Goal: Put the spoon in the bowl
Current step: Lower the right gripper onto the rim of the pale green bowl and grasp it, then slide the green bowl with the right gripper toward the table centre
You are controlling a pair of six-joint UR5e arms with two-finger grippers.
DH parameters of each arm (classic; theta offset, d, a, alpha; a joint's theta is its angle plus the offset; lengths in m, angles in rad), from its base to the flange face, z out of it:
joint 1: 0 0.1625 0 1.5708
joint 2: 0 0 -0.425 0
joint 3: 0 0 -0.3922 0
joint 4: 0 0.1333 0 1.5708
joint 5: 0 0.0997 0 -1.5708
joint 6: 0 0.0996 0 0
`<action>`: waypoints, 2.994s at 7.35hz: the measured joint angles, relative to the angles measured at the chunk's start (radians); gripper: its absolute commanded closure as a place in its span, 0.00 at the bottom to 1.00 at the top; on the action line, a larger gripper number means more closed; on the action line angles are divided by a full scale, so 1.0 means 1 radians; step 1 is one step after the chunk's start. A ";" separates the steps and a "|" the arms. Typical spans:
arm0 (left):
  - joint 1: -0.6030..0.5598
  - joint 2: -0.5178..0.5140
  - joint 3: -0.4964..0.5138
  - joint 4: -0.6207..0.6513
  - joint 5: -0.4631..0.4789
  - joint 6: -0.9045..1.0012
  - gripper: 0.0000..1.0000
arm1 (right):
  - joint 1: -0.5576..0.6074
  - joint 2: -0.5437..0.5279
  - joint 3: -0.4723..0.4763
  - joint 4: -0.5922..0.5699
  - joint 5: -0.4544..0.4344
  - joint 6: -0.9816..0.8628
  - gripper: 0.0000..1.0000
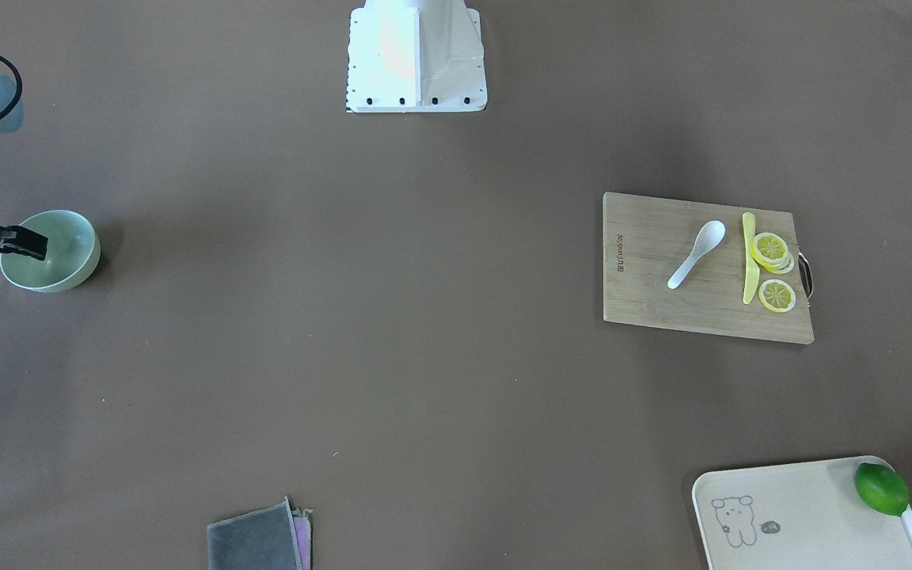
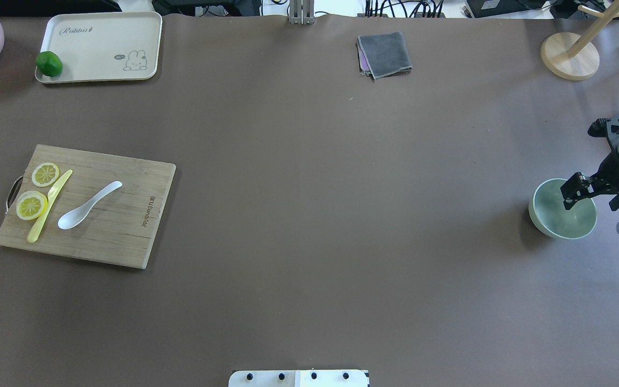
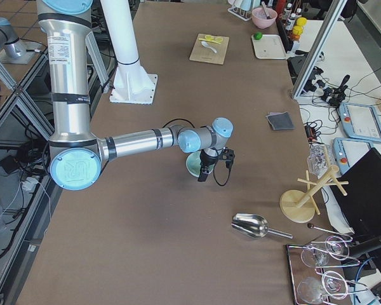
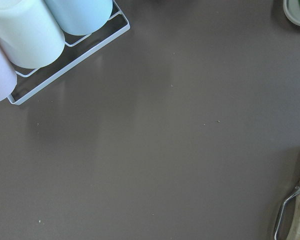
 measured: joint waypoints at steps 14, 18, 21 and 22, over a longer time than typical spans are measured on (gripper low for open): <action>0.000 0.001 0.020 0.000 -0.006 0.000 0.02 | -0.063 0.334 0.017 -0.001 0.253 0.278 1.00; 0.000 -0.015 0.195 -0.125 -0.006 -0.003 0.02 | -0.224 0.517 -0.127 0.289 0.132 0.555 1.00; 0.000 -0.015 0.231 -0.151 -0.006 -0.005 0.02 | -0.344 0.612 -0.203 0.405 -0.030 0.726 1.00; 0.000 -0.014 0.233 -0.153 -0.006 -0.005 0.02 | -0.356 0.635 -0.222 0.407 -0.042 0.734 1.00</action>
